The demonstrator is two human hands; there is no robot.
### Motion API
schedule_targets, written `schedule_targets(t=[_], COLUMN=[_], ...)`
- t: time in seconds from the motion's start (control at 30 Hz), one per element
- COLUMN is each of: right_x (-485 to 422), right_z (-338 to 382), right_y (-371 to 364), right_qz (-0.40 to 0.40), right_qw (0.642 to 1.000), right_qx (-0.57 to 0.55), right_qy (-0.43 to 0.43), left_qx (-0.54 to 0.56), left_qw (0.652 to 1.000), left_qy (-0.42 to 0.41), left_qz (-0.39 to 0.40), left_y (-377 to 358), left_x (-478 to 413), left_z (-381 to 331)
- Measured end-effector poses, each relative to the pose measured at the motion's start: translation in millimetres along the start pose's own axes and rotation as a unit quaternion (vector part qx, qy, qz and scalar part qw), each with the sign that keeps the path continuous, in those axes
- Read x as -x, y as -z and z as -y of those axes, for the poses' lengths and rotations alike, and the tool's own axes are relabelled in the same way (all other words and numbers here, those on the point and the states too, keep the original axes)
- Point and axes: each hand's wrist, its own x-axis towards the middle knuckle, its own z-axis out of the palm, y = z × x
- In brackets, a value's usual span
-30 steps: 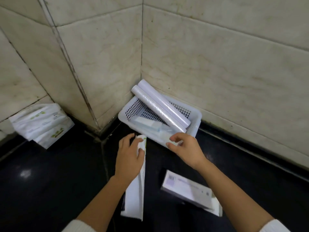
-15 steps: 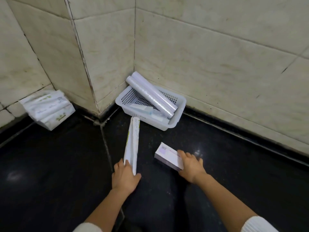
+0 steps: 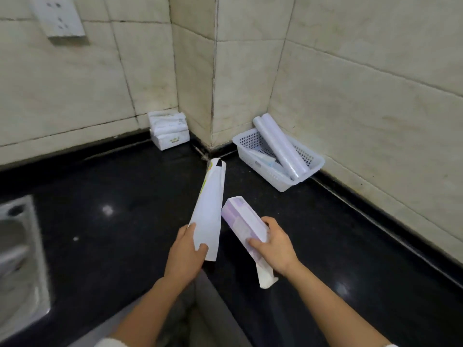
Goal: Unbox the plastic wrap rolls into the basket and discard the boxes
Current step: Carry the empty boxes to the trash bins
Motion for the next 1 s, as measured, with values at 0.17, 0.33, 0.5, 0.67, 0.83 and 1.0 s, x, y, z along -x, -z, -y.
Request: schedule_targets(t=[0.17,0.33,0.5,0.67,0.83,1.0], right_x=[61.3,142.1,242.4,371.6,526.6,694.1], right_z=[6.1,24.3,50.3,65.0,59.8,35.2], right_y=[-37.0,-84.8,-150.3,-216.7,-276.8,-317.7], right_qz=[0.117,0.241,0.367,0.480,0.558,0.612], right_qw=[0.991,0.965,0.918,0.851,0.789,0.736], right_qx=[-0.033,-0.015,0.043,0.099,0.134,0.181], right_qy=[0.059,0.103,0.145,0.188,0.218,0.228], left_qx=[0.058,0.062,0.080,0.101,0.128,0.177], left_qw=[0.981,0.947,0.880,0.804,0.725,0.671], left_qy=[0.114,0.237,0.365,0.451,0.516,0.586], left_qz=[-0.148,-0.209,-0.294,-0.374,-0.438,-0.419], left_y=[7.1,26.5,46.9,50.6,39.2,23.5], left_x=[133.6,268.8,417.5,575.5,741.6,911.2], left_z=[21.8,47.5,82.0,105.3,126.6,156.7])
